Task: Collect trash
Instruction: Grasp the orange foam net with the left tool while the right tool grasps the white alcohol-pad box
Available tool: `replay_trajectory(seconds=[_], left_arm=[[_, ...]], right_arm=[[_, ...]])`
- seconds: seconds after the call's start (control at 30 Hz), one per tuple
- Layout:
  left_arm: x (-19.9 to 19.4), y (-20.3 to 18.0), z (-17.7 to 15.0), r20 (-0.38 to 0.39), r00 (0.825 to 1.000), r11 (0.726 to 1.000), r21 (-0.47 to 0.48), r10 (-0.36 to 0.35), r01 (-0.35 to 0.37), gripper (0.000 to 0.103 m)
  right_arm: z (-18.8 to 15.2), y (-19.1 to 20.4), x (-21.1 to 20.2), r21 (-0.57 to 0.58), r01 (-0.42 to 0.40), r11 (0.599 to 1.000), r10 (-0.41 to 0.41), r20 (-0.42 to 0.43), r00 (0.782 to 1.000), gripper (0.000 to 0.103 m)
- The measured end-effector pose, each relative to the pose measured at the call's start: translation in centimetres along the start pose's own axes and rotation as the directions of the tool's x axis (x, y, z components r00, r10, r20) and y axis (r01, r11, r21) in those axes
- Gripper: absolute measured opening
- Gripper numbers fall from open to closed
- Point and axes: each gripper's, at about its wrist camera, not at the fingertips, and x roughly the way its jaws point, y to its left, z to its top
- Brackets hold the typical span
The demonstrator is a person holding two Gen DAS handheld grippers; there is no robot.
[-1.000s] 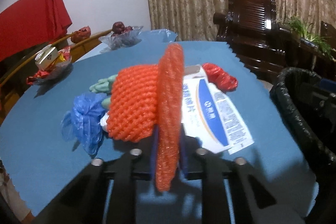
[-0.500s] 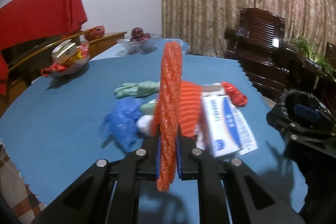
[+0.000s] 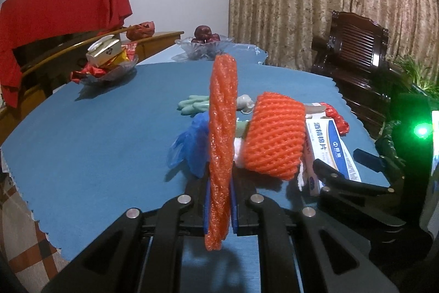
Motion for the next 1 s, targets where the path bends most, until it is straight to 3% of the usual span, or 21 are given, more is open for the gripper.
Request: replay_trajectory(seconds=[0.13,0.33,0.5,0.57,0.67,1.0], left_arm=[[0.2,0.3,0.0,-0.005,1.0,1.0,-0.002,0.0,0.0,0.011],[0.0,-0.3,-0.3,-0.008,1.0,1.0,-0.002,0.002,-0.002,0.011],[0.0,-0.5,-0.3,-0.008,1.0,1.0,0.014,-0.001,0.001,0.011],[0.1,-0.5,-0.3,-0.01,1.0,1.0,0.02,-0.002,0.002,0.011],[0.4,-0.7,-0.5,-0.019,1.0,1.0,0.027,-0.005,0.006,0.011],[-0.5,-1.7,0.3,0.006,1.0,0.998,0.048,-0.026,0.026,0.011]], right_arm=[[0.3,0.6,0.4,-0.028,-0.045,0.999,0.045,-0.018,0.999,0.058],[0.9,1.0,-0.7,-0.054,-0.037,0.998,0.038,0.003,0.999,0.066],[0.5,0.8,0.5,-0.042,-0.013,0.999,0.011,-0.038,0.999,0.066],[0.4,0.7,1.0,-0.042,-0.016,0.999,0.014,-0.057,0.998,0.059],[0.4,0.5,0.9,-0.045,-0.043,0.998,0.041,-0.058,0.998,0.057],[2.0,-2.6,-4.6,0.017,-0.112,0.994,0.111,0.054,0.992,0.056]])
